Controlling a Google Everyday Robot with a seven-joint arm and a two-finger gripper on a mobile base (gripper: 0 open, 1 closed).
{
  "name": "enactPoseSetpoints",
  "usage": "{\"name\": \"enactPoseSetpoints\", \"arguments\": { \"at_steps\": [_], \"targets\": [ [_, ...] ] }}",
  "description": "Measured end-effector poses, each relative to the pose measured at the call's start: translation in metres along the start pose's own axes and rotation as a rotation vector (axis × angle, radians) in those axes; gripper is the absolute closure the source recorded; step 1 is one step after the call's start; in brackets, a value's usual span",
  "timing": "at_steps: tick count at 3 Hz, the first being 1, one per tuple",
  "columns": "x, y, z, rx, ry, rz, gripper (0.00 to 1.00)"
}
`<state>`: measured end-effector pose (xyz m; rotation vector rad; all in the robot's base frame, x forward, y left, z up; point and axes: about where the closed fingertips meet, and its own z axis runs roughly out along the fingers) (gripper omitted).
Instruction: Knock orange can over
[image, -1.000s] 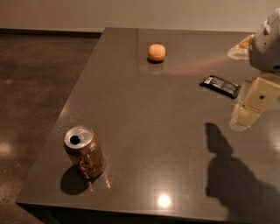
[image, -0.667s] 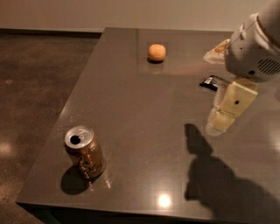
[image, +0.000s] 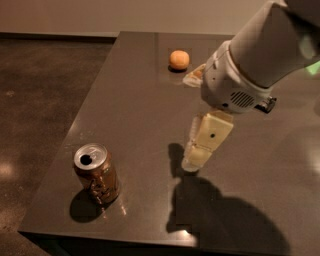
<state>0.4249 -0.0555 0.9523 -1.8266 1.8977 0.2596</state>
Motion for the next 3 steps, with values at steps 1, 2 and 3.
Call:
{"name": "enactPoseSetpoints", "arguments": {
  "at_steps": [1,2,3],
  "targets": [
    [-0.032,0.021,0.033,-0.044,-0.063,-0.047,0.00],
    [-0.054,0.039,0.055,-0.085,-0.107,-0.065,0.00],
    [-0.075,0.056,0.073,-0.124,-0.158,-0.081,0.00]
  ]
}}
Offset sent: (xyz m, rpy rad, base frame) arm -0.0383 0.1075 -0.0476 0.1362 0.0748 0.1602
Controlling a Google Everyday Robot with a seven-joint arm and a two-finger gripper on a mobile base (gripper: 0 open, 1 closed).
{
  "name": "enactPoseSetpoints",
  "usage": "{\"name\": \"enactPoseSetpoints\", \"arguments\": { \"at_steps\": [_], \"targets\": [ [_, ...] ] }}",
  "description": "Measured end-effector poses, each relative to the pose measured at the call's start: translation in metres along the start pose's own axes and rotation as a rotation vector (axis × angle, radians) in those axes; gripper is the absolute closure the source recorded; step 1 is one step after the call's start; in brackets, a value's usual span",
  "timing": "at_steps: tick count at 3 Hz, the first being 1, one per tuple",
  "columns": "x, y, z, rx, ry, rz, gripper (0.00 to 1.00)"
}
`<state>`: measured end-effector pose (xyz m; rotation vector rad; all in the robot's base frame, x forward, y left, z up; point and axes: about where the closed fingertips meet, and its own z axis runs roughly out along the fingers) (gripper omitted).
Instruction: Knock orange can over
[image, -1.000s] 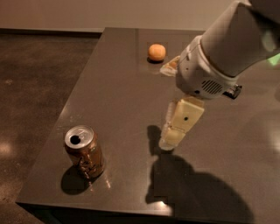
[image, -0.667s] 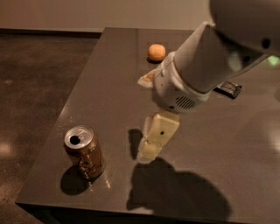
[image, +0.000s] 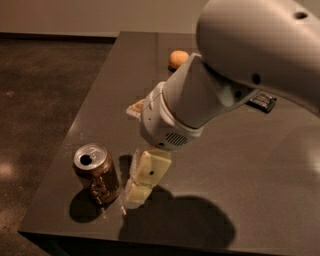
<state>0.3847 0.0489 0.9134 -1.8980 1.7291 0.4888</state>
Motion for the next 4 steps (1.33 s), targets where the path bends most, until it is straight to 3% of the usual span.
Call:
{"name": "enactPoseSetpoints", "arguments": {
  "at_steps": [2,3,4],
  "targets": [
    [-0.035,0.016,0.036,-0.068,-0.085,-0.036,0.00],
    [-0.041,0.016,0.046,-0.081,-0.099,-0.039,0.12],
    [-0.040,0.012,0.053,-0.088,-0.092,-0.038,0.34]
  ]
}}
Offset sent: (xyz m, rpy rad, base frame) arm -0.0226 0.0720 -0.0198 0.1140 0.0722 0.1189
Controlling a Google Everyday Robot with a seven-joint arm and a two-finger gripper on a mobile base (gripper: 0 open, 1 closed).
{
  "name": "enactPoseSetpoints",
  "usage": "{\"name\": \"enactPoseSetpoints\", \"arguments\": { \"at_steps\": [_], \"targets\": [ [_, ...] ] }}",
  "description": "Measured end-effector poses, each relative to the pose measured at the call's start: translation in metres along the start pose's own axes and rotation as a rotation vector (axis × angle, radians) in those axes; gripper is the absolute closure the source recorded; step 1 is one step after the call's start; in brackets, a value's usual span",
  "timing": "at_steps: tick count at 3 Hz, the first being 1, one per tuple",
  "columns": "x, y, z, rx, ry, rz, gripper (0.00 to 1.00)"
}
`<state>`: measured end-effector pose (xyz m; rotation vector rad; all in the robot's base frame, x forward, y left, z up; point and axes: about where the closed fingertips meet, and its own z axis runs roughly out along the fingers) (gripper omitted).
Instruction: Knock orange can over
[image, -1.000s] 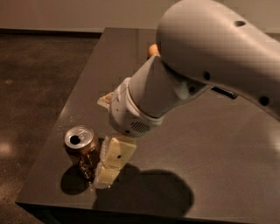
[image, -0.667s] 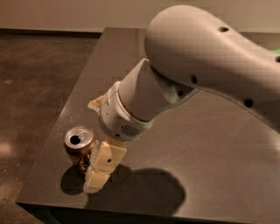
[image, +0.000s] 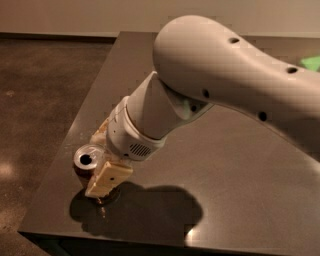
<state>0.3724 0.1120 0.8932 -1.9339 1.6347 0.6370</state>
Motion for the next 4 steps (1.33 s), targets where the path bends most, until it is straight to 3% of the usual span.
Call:
{"name": "enactPoseSetpoints", "arguments": {
  "at_steps": [2,3,4],
  "targets": [
    [0.007,-0.014,-0.014,-0.008,0.054,0.025,0.81],
    [0.021,-0.032,-0.055,0.006,0.112,0.080,1.00],
    [0.049,-0.052,-0.099,0.027,0.184,0.147,1.00]
  ]
}}
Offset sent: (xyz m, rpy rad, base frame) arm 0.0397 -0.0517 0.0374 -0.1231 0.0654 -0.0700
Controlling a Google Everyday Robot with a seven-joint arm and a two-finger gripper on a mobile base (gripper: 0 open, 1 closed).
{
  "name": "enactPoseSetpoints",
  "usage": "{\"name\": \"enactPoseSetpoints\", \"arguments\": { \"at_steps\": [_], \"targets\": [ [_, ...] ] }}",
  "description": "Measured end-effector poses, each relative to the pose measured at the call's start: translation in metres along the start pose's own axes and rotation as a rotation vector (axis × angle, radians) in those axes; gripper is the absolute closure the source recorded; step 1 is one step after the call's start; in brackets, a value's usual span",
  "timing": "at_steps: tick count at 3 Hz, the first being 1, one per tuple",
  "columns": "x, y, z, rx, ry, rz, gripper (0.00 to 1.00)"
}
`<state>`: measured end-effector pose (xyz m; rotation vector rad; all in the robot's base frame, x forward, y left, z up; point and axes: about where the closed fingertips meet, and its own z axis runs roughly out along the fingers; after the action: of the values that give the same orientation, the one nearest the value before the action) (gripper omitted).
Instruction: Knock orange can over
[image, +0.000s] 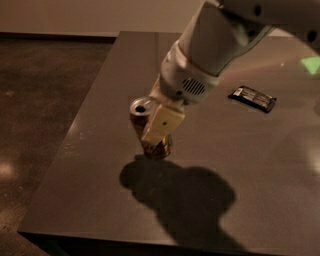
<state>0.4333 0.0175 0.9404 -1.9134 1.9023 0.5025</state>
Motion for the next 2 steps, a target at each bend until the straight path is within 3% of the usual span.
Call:
{"name": "enactPoseSetpoints", "arguments": {
  "at_steps": [1,2],
  "targets": [
    [0.038,-0.022,-0.025,0.006,0.099,0.057,1.00],
    [0.061,-0.035,-0.037,0.014,0.170,0.091,1.00]
  ]
}}
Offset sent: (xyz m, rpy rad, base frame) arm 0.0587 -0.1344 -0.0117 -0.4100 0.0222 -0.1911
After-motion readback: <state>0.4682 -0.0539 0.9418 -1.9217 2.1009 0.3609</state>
